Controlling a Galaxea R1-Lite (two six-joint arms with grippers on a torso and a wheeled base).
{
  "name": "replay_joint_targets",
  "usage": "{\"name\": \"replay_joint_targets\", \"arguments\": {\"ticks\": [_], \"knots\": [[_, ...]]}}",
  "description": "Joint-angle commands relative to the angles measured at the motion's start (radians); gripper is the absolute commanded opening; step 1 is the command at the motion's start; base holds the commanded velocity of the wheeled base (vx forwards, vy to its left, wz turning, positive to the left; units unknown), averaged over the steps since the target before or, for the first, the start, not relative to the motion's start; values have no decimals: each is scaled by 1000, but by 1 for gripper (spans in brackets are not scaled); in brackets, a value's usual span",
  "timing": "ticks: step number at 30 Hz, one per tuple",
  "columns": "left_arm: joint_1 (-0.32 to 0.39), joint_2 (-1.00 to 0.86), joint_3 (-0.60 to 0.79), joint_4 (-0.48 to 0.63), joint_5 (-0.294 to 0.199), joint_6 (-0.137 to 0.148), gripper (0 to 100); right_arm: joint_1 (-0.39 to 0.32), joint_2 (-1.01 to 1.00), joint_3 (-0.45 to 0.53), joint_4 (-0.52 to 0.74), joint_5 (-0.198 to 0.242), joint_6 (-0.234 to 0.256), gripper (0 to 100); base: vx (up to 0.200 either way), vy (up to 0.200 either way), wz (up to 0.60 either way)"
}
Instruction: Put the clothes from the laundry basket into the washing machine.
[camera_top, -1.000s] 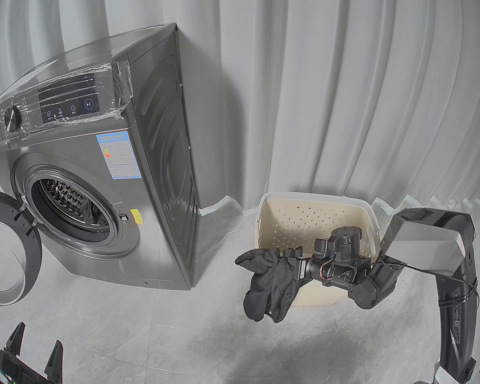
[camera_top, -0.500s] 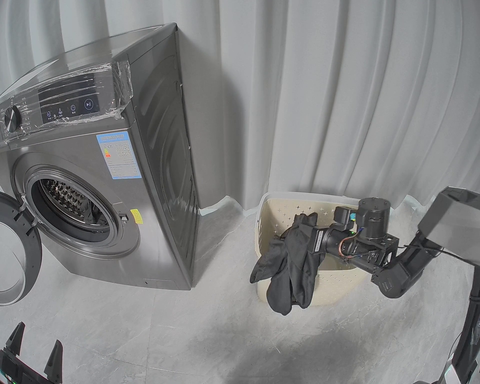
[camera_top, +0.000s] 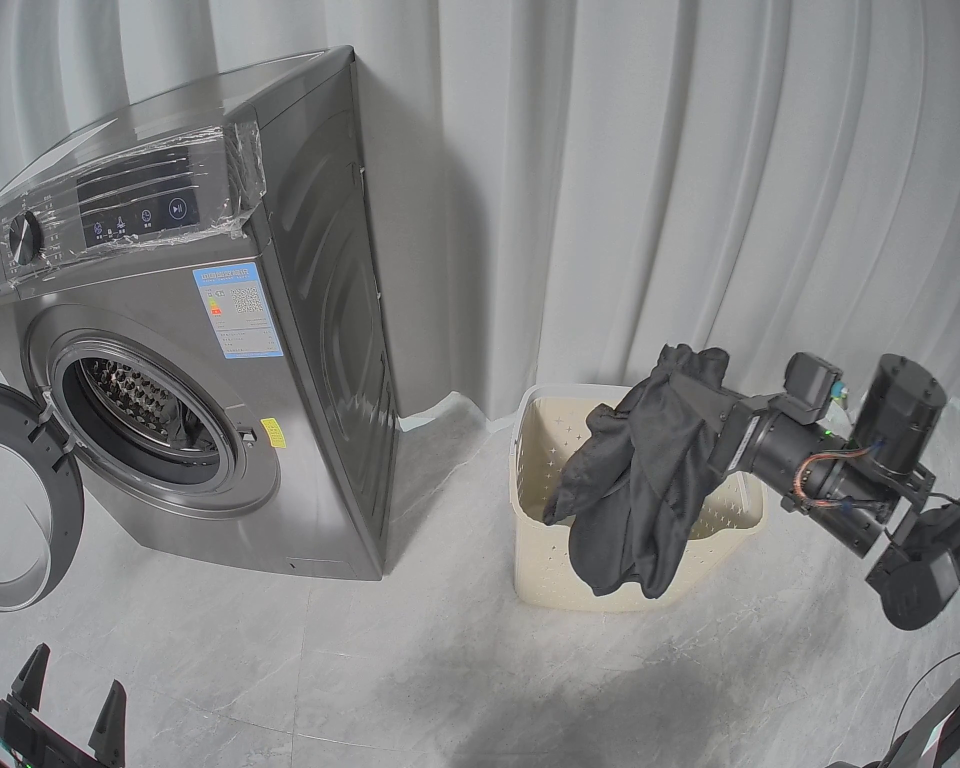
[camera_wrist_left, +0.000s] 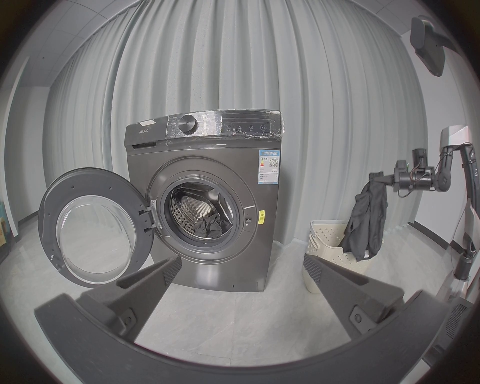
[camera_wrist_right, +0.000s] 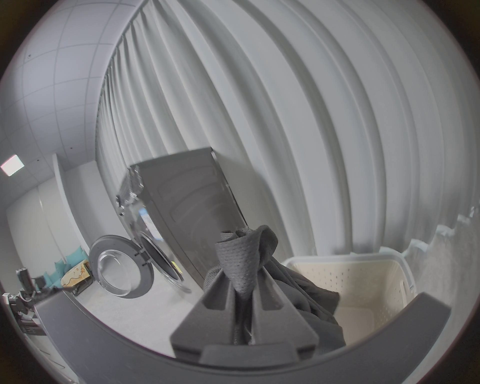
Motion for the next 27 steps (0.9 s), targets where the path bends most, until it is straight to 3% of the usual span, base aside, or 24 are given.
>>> {"name": "replay_joint_targets", "arguments": {"ticks": [1,5,13,17,20,25,27], "knots": [[0,-16,18,-1,-4,6,100,43,-194,44,6,-35,-13,0,0,0,0],[0,-16,16,-1,-2,-8,100,31,-199,72,6,-43,-88,0,-200,0,0],[0,-16,16,1,2,-15,100,25,-208,113,7,-50,-135,0,-200,0,0],[0,-16,16,1,2,-17,100,25,-210,132,7,-73,-139,0,0,0,0],[0,-16,16,1,4,-18,100,25,-210,150,7,-80,-178,0,0,0,0],[0,-16,16,1,4,-18,100,36,-208,143,6,-161,-209,0,0,120,0],[0,-16,16,1,2,-18,100,40,-210,144,6,-164,-209,0,0,200,0]]}}
